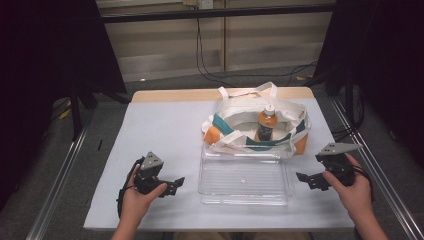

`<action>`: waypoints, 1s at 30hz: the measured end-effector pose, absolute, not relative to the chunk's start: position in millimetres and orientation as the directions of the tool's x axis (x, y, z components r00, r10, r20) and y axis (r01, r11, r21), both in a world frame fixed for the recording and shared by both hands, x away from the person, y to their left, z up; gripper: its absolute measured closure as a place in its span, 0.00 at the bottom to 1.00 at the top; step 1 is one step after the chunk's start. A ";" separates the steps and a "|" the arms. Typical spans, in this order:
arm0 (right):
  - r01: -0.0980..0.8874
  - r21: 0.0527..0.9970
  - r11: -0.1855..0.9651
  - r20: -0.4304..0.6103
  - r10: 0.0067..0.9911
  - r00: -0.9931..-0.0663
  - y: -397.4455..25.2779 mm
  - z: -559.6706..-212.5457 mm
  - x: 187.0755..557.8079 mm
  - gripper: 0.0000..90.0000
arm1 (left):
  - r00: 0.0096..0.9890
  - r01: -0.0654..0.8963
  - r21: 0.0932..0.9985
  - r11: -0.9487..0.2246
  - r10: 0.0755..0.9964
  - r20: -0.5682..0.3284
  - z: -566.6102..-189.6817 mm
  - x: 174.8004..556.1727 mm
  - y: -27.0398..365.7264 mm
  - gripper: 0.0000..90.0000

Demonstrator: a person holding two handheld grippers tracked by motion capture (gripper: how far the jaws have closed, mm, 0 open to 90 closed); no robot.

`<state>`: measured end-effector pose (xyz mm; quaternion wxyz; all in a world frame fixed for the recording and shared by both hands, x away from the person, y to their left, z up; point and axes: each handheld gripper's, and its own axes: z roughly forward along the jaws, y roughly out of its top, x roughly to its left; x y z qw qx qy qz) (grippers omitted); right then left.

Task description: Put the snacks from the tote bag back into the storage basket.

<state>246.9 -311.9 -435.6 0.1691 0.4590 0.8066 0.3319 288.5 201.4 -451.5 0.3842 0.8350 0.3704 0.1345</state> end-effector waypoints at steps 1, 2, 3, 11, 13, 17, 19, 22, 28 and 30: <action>0.632 0.688 0.357 0.035 0.854 -0.520 -311.6 -435.5 246.7 0.03 | 0.687 0.517 0.742 -0.426 0.724 -0.064 -451.5 288.5 200.6 0.05; 0.632 0.688 0.357 0.035 0.854 -0.520 -311.6 -435.5 246.7 0.03 | 0.684 0.518 0.746 -0.419 0.726 -0.067 -451.7 288.5 199.9 0.05; 0.633 0.687 0.356 0.039 0.852 -0.522 -311.3 -435.3 246.7 0.03 | 0.686 0.517 0.745 -0.422 0.725 -0.066 -451.7 288.5 200.1 0.05; 0.644 0.673 0.364 0.049 0.847 -0.530 -306.2 -433.7 244.6 0.03 | 0.685 0.515 0.752 -0.412 0.725 -0.073 -450.8 290.1 197.4 0.05; 0.659 0.664 0.354 0.070 0.848 -0.526 -306.7 -432.8 244.7 0.04 | 0.692 0.511 0.747 -0.426 0.719 -0.064 -450.4 291.7 197.8 0.05; 0.682 0.646 0.342 0.093 0.852 -0.515 -307.2 -430.3 248.0 0.04 | 0.689 0.516 0.747 -0.419 0.722 -0.071 -452.3 291.7 198.5 0.05; 0.693 0.638 0.336 0.103 0.855 -0.509 -306.2 -427.7 250.3 0.04 | 0.693 0.516 0.742 -0.428 0.718 -0.068 -452.6 291.4 198.5 0.05; 0.693 0.631 0.349 0.091 0.854 -0.513 -304.4 -424.1 252.3 0.04 | 0.694 0.510 0.747 -0.426 0.717 -0.064 -451.6 291.8 196.4 0.05; 0.707 0.613 0.353 0.100 0.853 -0.512 -298.5 -418.2 257.6 0.05 | 0.699 0.515 0.741 -0.430 0.711 -0.074 -452.7 291.7 193.0 0.05; 0.724 0.598 0.345 0.103 0.862 -0.496 -297.5 -415.6 258.5 0.05 | 0.700 0.515 0.740 -0.432 0.710 -0.073 -452.8 292.2 193.1 0.05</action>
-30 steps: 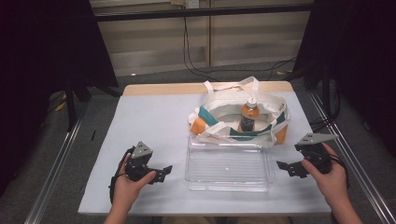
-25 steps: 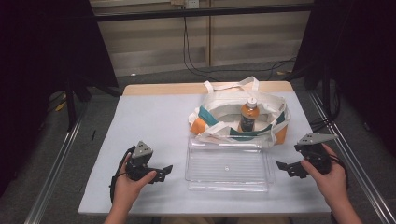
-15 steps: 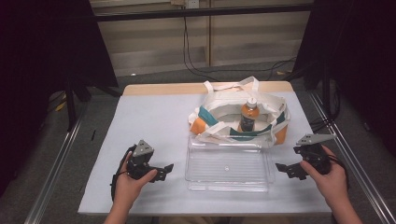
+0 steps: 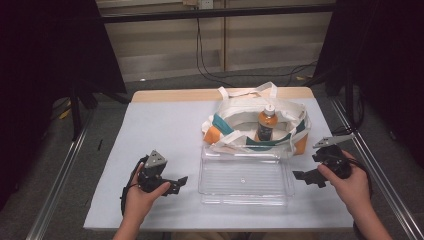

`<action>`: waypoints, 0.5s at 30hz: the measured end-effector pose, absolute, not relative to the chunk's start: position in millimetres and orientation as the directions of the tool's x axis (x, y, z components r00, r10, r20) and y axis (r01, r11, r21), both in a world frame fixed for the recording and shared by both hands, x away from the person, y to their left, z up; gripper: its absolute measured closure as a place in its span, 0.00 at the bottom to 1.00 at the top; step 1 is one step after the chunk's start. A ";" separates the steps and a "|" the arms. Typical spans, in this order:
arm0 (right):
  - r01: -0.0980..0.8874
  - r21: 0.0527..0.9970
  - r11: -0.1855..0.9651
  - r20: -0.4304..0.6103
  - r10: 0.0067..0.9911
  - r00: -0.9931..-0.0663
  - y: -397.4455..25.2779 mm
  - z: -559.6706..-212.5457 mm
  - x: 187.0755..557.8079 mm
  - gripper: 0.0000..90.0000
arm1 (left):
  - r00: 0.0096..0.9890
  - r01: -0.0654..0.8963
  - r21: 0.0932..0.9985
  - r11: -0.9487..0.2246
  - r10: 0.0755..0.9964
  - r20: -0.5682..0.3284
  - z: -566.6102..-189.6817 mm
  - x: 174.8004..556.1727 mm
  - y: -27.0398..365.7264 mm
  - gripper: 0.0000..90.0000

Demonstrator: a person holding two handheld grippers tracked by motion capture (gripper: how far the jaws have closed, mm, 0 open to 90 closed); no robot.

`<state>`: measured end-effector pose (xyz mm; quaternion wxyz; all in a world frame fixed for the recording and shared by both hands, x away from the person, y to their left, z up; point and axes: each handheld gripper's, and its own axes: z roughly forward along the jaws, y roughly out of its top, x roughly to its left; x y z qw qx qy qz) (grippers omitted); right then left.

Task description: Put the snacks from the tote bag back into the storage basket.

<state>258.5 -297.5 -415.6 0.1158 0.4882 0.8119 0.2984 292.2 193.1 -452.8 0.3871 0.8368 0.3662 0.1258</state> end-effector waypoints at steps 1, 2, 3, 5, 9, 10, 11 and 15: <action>0.729 0.594 0.340 0.111 0.863 -0.494 -297.3 -412.0 260.1 0.05 | 0.700 0.516 0.741 -0.431 0.710 -0.075 -453.0 292.2 192.9 0.05; 0.729 0.594 0.340 0.111 0.863 -0.494 -297.3 -412.0 260.1 0.05 | 0.699 0.516 0.740 -0.431 0.711 -0.074 -453.3 292.2 192.7 0.05; 0.728 0.593 0.343 0.105 0.864 -0.493 -297.2 -410.3 260.6 0.05 | 0.699 0.518 0.740 -0.430 0.711 -0.076 -453.7 292.2 192.5 0.05; 0.733 0.589 0.342 0.107 0.865 -0.490 -296.6 -405.9 262.2 0.05 | 0.699 0.518 0.739 -0.430 0.711 -0.077 -454.0 292.2 192.6 0.05; 0.737 0.582 0.345 0.104 0.867 -0.488 -294.7 -396.0 266.6 0.05 | 0.699 0.516 0.742 -0.427 0.711 -0.077 -453.7 292.6 193.1 0.05; 0.736 0.581 0.348 0.102 0.866 -0.490 -293.8 -393.8 267.8 0.05 | 0.700 0.518 0.742 -0.426 0.710 -0.080 -453.7 292.5 193.1 0.05; 0.736 0.579 0.351 0.100 0.865 -0.492 -292.1 -391.0 269.1 0.05 | 0.699 0.519 0.741 -0.426 0.710 -0.081 -453.7 292.5 193.1 0.05; 0.736 0.573 0.360 0.095 0.863 -0.496 -287.2 -384.1 274.4 0.05 | 0.696 0.520 0.742 -0.423 0.713 -0.081 -453.4 292.5 193.3 0.05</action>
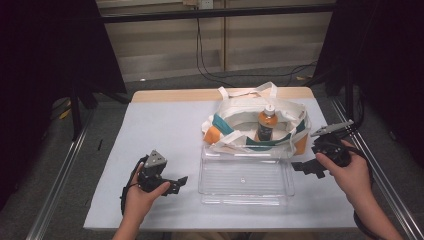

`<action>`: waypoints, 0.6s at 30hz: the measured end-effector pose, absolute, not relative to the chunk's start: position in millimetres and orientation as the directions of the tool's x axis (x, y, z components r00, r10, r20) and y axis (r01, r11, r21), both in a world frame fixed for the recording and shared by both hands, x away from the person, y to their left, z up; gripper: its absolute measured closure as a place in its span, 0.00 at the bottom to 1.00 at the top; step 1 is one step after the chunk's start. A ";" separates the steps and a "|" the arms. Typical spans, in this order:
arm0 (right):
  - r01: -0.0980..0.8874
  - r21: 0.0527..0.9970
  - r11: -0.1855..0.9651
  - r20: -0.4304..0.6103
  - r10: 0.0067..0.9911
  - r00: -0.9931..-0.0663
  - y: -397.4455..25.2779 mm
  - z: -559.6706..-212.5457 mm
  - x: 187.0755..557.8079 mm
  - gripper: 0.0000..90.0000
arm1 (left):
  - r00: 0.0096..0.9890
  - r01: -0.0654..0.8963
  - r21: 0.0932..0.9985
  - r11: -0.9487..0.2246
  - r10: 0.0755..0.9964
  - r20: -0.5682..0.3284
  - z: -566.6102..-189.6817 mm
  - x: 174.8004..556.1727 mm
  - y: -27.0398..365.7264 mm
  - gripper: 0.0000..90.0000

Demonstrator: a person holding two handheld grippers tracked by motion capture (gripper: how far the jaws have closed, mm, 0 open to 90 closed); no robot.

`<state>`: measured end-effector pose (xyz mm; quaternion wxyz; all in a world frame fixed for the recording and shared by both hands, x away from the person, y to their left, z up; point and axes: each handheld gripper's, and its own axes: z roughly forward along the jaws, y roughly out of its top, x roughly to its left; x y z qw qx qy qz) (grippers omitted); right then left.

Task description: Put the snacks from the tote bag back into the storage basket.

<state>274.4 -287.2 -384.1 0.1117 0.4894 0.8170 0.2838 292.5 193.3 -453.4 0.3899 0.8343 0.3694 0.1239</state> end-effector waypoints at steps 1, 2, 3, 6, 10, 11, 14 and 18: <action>0.734 0.574 0.362 0.098 0.860 -0.500 -286.6 -383.2 275.7 0.05 | 0.696 0.520 0.742 -0.423 0.713 -0.082 -453.4 292.5 193.3 0.05; 0.739 0.569 0.360 0.094 0.864 -0.494 -285.7 -381.8 276.9 0.05 | 0.696 0.520 0.743 -0.422 0.714 -0.082 -453.3 292.6 193.3 0.05; 0.742 0.566 0.359 0.099 0.864 -0.493 -284.7 -380.9 278.5 0.05 | 0.696 0.520 0.742 -0.422 0.713 -0.082 -453.2 292.6 193.3 0.05; 0.747 0.562 0.356 0.106 0.864 -0.492 -282.2 -377.6 283.4 0.05 | 0.702 0.516 0.739 -0.433 0.708 -0.076 -452.9 293.1 193.4 0.05; 0.747 0.561 0.357 0.102 0.866 -0.490 -278.0 -371.8 289.5 0.05 | 0.703 0.516 0.740 -0.432 0.707 -0.077 -453.1 293.8 192.7 0.05; 0.746 0.562 0.357 0.101 0.865 -0.491 -275.7 -370.1 292.9 0.05 | 0.700 0.518 0.740 -0.428 0.709 -0.080 -453.3 293.8 192.2 0.05; 0.753 0.551 0.361 0.099 0.867 -0.488 -273.1 -369.1 296.5 0.05 | 0.700 0.518 0.742 -0.425 0.710 -0.082 -453.2 293.9 191.8 0.05; 0.786 0.499 0.365 0.102 0.876 -0.472 -270.7 -370.0 301.7 0.06 | 0.700 0.516 0.744 -0.423 0.709 -0.082 -453.0 294.3 192.4 0.05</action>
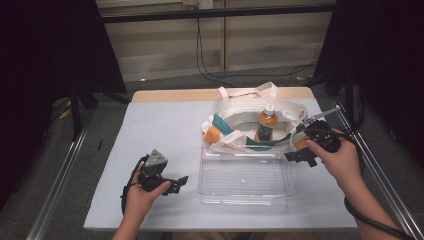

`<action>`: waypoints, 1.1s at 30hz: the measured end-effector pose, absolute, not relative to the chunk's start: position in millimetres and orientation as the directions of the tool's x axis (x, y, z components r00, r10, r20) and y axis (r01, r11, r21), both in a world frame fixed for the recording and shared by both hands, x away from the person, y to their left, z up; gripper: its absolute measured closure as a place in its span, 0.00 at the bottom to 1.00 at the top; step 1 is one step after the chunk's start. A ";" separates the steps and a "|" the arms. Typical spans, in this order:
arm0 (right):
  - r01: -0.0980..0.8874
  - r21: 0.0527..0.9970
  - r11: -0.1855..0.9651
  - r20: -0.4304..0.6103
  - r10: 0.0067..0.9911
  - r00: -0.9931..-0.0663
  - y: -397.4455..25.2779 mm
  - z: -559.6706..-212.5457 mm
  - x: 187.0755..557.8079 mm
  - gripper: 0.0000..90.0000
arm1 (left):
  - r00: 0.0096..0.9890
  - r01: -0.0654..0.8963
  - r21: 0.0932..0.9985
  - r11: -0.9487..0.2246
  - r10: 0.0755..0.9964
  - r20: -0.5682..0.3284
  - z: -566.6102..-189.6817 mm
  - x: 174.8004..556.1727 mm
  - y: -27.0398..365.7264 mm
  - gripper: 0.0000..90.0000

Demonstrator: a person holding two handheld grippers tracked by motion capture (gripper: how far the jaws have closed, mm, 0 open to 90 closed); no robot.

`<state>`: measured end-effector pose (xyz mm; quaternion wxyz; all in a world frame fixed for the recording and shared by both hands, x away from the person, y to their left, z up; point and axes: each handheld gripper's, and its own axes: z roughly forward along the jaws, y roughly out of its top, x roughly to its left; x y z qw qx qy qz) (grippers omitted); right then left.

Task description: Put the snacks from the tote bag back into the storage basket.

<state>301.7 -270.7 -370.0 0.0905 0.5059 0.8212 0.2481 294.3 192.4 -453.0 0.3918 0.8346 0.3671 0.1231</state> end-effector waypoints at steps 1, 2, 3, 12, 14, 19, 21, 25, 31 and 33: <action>0.787 0.488 0.377 0.096 0.873 -0.478 -271.2 -370.0 303.0 0.06 | 0.702 0.517 0.743 -0.425 0.707 -0.084 -453.0 294.4 192.8 0.05; 0.793 0.475 0.380 0.094 0.875 -0.476 -271.6 -369.8 304.1 0.06 | 0.699 0.518 0.743 -0.424 0.710 -0.083 -453.3 294.3 192.7 0.05; 0.804 0.458 0.379 0.095 0.878 -0.468 -271.3 -369.0 305.3 0.06 | 0.699 0.517 0.743 -0.424 0.710 -0.082 -453.5 294.4 192.7 0.05; 0.839 0.341 0.423 0.079 0.877 -0.474 -263.7 -357.2 318.5 0.06 | 0.702 0.518 0.739 -0.430 0.707 -0.081 -453.4 294.6 191.3 0.05; 0.839 0.325 0.436 0.071 0.874 -0.481 -260.0 -355.2 321.7 0.06 | 0.703 0.518 0.740 -0.430 0.707 -0.081 -453.4 294.6 191.4 0.05; 0.836 0.306 0.455 0.055 0.868 -0.493 -250.5 -350.4 329.0 0.06 | 0.701 0.517 0.742 -0.426 0.709 -0.082 -453.3 294.6 192.1 0.05; 0.841 0.289 0.458 0.045 0.871 -0.490 -244.8 -346.6 333.4 0.06 | 0.701 0.517 0.743 -0.425 0.708 -0.083 -453.2 294.7 192.2 0.05; 0.841 0.273 0.467 0.036 0.869 -0.494 -238.8 -343.0 338.2 0.06 | 0.702 0.516 0.743 -0.426 0.707 -0.082 -453.2 294.9 192.3 0.05; 0.843 0.256 0.473 0.020 0.870 -0.493 -231.3 -335.0 349.8 0.06 | 0.706 0.514 0.741 -0.432 0.704 -0.080 -453.2 295.4 192.6 0.05; 0.845 0.253 0.471 0.022 0.871 -0.492 -230.9 -334.3 351.4 0.06 | 0.699 0.520 0.747 -0.414 0.709 -0.094 -453.9 295.1 191.5 0.05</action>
